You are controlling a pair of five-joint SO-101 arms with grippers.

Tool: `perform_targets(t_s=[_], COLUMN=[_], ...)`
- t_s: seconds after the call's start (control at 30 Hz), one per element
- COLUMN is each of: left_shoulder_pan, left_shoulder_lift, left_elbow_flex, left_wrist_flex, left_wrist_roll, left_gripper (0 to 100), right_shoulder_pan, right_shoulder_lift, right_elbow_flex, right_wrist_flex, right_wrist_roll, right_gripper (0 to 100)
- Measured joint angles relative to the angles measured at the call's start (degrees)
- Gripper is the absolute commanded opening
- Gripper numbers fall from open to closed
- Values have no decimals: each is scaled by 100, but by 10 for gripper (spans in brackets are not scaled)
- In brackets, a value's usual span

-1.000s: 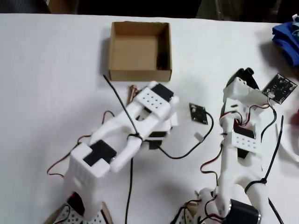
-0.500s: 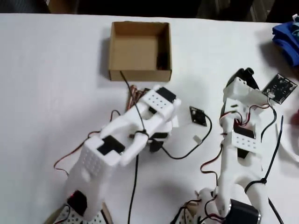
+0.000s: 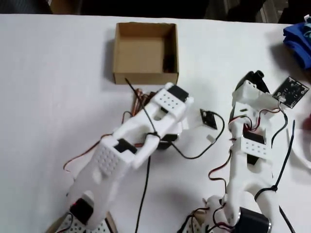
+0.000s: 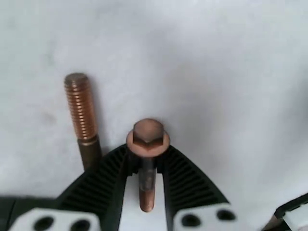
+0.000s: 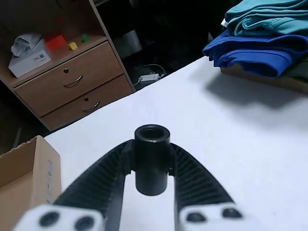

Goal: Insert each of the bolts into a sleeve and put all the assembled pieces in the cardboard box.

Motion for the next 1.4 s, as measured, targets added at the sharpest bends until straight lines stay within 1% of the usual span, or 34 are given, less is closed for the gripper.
perform_targets(t_s=[0.07, 0.17, 0.3, 0.5, 0.63, 0.77, 0.87, 0.97, 1.1, 1.2, 1.27, 1.33, 1.4], left_shoulder_pan=[-35, -105, -404, -967, -1407, -1486, -1512, -1486, -1477, -1697, -1890, -1996, -2022], left_shoulder_lift=[9, 9, -281, -1582, -2470, -3015, -3297, -3525, -4070, -4765, -5345, -5960, -6629], left_elbow_flex=[-44, -158, -211, -211, -211, -132, 211, 545, 747, 862, 1152, 1705, 2558], left_wrist_flex=[18, 35, 0, 88, 97, 193, 202, 202, 149, -255, -642, -1099, -1697], left_wrist_roll=[44, 378, 1037, 2180, 2804, 3596, 4202, 4378, 4387, 4440, 4457, 4484, 4484], left_gripper=[24, 24, 24, 24, 24, 24, 24, 24, 24, 24, 24, 24, 24], right_shoulder_pan=[0, 0, 0, 0, -9, -211, -501, -765, -1108, -1231, -1301, -1424, -1574], right_shoulder_lift=[0, 0, 0, 0, 0, 9, 0, 0, 0, -35, -44, -53, -44], right_elbow_flex=[0, 0, 0, 0, 0, 185, 273, 387, 466, 536, 536, 598, 695], right_wrist_flex=[0, 0, 0, 0, 0, -9, -9, -9, -9, -9, -9, -18, -18], right_wrist_roll=[0, 0, 0, 0, 0, 0, 0, 0, 0, 0, 0, 0, 0], right_gripper=[20, 20, 20, 20, 20, 20, 20, 20, 20, 20, 20, 20, 20])
